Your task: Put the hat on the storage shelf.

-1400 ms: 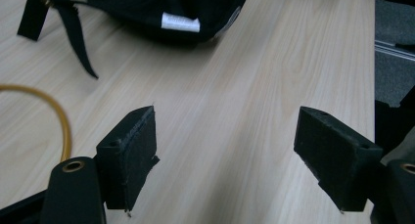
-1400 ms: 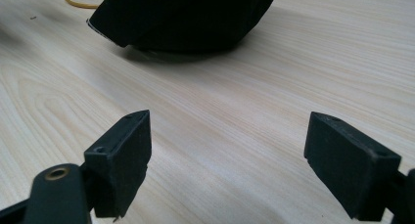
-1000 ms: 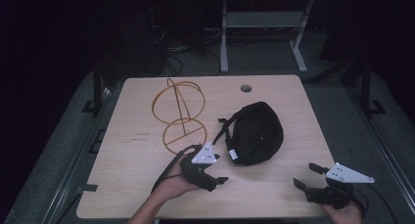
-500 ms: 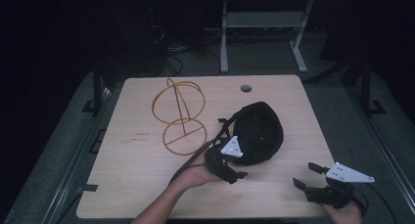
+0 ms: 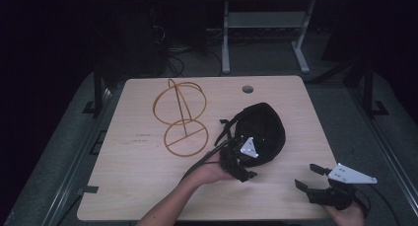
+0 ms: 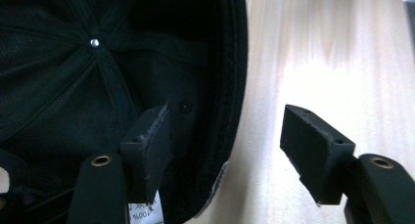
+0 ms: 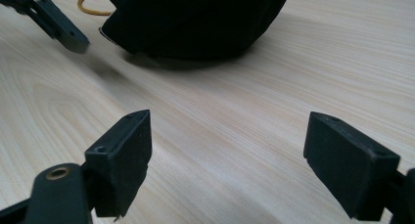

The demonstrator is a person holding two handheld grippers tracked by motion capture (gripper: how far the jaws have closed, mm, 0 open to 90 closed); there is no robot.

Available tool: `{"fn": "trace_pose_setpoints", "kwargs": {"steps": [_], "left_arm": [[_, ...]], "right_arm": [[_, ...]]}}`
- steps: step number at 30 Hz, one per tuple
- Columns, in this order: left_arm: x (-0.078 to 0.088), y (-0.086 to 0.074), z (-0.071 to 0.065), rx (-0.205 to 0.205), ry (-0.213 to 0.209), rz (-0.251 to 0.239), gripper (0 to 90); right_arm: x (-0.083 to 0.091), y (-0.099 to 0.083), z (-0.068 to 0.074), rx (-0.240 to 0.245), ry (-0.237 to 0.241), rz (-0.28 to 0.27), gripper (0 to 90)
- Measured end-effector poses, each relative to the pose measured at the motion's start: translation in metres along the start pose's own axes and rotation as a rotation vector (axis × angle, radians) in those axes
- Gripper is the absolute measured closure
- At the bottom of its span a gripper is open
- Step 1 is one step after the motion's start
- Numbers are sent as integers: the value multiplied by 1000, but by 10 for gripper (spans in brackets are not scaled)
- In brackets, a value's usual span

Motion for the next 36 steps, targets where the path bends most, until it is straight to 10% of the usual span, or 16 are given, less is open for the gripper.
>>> {"fn": "trace_pose_setpoints", "kwargs": {"steps": [14, 36], "left_arm": [[-20, 1, 6, -62, 30, 99, 502], [-10, 15, 6, -92, 14, 74, 780]], "right_arm": [[0, 1, -1, -4, 6, -3, 176], [-1, -1, -1, -5, 11, 1, 175]]}}
Point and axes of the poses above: each handheld gripper's, and its own axes: x roughly backward along the jaws, y roughly out of its top, z roughly to its left, the point moved 7 cm from there along -x, roughly forward along the jaws, and after that the axes turned 2 degrees about -y, right-handed, at the moved point
